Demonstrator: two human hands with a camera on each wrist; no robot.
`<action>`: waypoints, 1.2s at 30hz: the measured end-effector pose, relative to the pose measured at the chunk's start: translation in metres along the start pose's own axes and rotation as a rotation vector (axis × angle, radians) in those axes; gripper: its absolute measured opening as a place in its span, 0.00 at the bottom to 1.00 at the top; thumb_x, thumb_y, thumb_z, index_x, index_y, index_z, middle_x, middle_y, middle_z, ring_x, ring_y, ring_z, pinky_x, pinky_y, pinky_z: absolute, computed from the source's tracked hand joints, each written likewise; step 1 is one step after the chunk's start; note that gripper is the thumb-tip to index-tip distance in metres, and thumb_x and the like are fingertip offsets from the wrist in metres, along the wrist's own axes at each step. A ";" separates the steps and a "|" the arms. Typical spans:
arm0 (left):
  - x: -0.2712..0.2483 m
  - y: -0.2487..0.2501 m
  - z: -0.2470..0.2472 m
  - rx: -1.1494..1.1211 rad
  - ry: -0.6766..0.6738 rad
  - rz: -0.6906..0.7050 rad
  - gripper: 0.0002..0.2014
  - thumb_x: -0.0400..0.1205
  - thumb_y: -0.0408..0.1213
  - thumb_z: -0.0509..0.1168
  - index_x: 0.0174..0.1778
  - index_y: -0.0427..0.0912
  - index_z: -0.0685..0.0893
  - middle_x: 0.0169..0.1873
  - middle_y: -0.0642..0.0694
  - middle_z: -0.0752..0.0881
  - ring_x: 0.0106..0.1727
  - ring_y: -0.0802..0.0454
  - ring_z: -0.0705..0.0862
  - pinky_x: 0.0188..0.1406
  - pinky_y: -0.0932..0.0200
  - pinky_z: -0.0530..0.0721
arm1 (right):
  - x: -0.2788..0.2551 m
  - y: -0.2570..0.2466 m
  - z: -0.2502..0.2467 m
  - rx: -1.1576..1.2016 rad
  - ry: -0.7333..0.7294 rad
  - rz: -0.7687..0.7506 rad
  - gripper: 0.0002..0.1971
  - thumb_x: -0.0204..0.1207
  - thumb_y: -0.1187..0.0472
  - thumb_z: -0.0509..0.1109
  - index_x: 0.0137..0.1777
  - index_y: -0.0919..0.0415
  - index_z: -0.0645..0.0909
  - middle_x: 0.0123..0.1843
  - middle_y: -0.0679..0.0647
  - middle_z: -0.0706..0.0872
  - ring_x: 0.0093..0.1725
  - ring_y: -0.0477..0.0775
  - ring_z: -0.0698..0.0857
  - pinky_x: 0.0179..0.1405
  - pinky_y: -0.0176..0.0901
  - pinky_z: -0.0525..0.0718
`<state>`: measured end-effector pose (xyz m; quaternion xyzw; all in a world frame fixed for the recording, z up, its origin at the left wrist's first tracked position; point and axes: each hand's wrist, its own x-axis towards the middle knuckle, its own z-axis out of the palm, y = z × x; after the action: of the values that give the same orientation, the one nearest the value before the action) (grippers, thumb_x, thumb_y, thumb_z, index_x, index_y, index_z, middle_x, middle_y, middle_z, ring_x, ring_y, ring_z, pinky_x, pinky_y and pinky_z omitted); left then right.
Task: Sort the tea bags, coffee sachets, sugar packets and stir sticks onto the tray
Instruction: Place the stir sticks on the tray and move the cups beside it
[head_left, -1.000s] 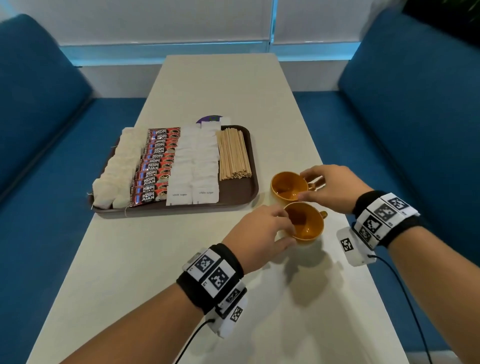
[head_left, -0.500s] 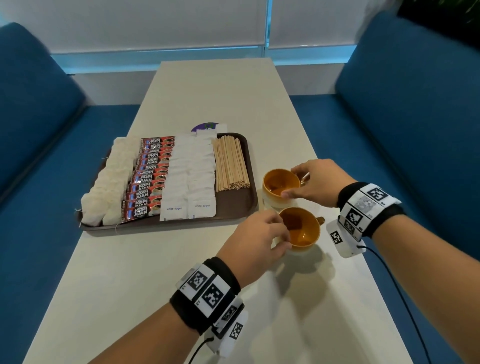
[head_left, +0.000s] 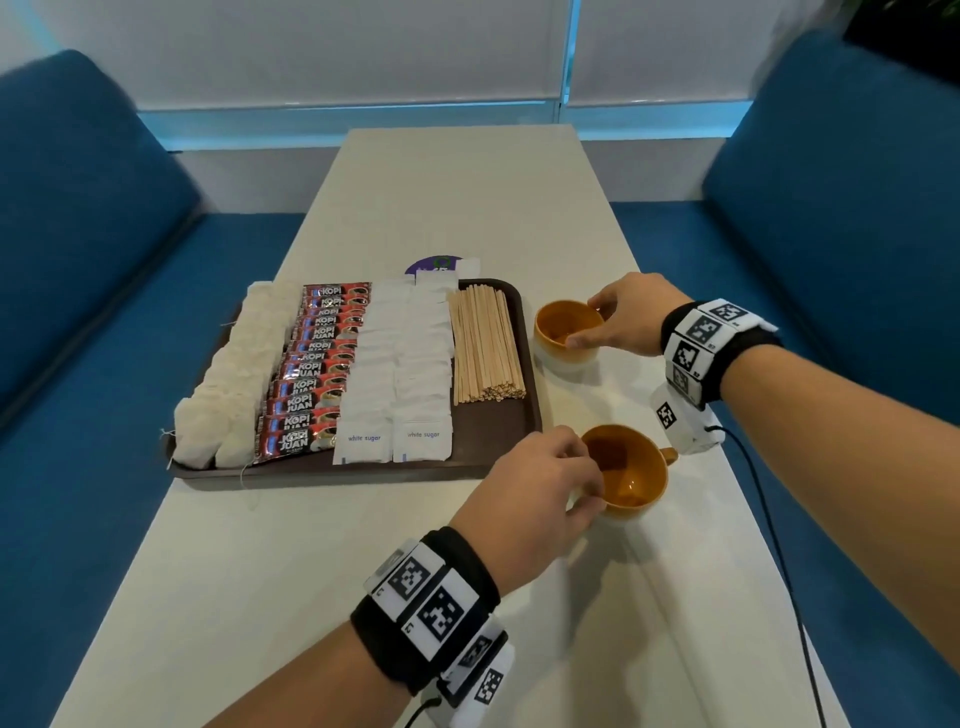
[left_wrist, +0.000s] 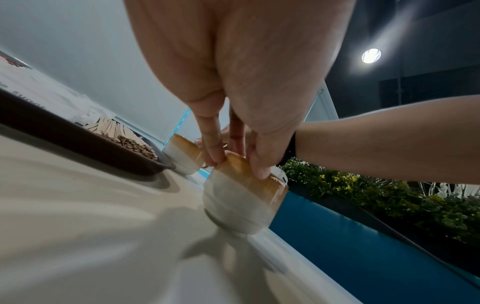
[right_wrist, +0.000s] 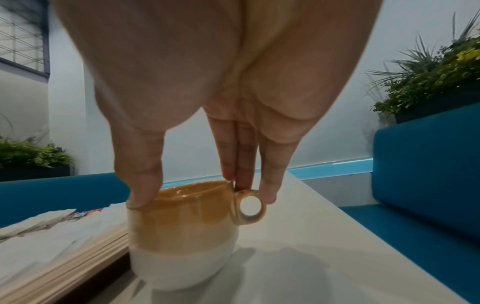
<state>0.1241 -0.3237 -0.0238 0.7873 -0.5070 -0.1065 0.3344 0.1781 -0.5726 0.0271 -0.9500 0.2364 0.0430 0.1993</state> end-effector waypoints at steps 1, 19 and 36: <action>0.000 -0.001 0.000 0.000 -0.008 0.000 0.06 0.84 0.42 0.72 0.53 0.46 0.92 0.57 0.51 0.83 0.59 0.52 0.81 0.61 0.47 0.85 | 0.007 -0.001 -0.001 -0.008 0.002 -0.001 0.40 0.69 0.36 0.81 0.76 0.59 0.81 0.65 0.56 0.89 0.55 0.53 0.84 0.53 0.45 0.82; -0.005 -0.007 0.003 0.044 0.053 0.079 0.07 0.85 0.39 0.70 0.55 0.43 0.90 0.59 0.48 0.83 0.58 0.50 0.79 0.56 0.60 0.77 | 0.072 -0.002 0.004 0.049 0.102 0.035 0.40 0.72 0.35 0.78 0.78 0.58 0.78 0.68 0.58 0.87 0.55 0.53 0.80 0.54 0.48 0.81; -0.004 -0.002 -0.002 0.052 0.020 0.036 0.07 0.86 0.41 0.69 0.55 0.44 0.90 0.58 0.51 0.82 0.59 0.54 0.79 0.59 0.61 0.76 | 0.000 0.000 -0.009 0.055 0.116 -0.097 0.31 0.77 0.38 0.75 0.76 0.51 0.78 0.74 0.52 0.81 0.70 0.54 0.81 0.63 0.47 0.77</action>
<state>0.1243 -0.3190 -0.0241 0.7876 -0.5201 -0.0794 0.3208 0.1781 -0.5767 0.0352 -0.9554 0.2024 -0.0281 0.2130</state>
